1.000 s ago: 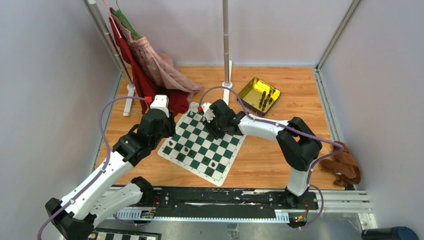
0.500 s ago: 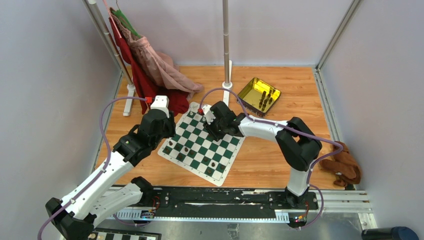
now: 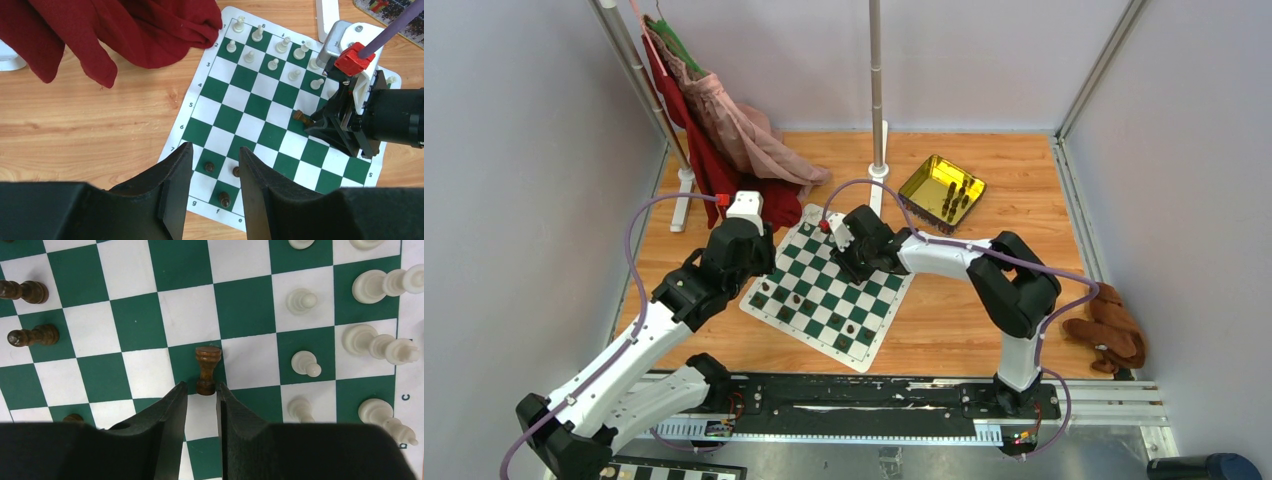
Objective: Set up the chess pieces on the board
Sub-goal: Pick up the chess piece from the chessboard.
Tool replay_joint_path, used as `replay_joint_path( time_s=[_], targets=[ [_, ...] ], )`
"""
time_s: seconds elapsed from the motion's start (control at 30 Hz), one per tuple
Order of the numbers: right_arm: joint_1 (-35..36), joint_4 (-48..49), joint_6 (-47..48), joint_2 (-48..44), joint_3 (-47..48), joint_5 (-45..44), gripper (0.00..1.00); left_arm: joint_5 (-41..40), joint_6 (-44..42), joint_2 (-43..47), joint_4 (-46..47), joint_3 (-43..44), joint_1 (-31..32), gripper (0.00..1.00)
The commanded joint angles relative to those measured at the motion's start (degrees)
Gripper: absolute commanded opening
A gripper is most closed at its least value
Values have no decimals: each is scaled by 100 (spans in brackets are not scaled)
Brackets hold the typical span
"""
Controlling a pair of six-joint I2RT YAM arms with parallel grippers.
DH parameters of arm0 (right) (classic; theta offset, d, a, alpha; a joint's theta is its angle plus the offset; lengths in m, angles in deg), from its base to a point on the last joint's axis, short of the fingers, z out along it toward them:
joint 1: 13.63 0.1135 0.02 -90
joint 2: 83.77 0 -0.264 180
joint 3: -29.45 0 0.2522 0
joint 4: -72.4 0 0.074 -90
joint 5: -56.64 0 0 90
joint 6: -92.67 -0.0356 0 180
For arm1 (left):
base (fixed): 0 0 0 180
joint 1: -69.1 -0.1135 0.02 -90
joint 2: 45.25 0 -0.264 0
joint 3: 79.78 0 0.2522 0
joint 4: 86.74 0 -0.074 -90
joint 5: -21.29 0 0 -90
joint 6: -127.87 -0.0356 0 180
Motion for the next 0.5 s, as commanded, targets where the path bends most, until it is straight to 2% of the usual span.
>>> replay_joint_path(
  time_s=[0.0, 0.47],
  targets=[
    [-108, 68, -26, 109, -15, 97, 32, -21, -3, -18, 80, -51, -37, 44],
    [-174, 81, -52, 248, 47, 196, 24, -21, -28, -62, 103, -95, -48, 44]
  ],
)
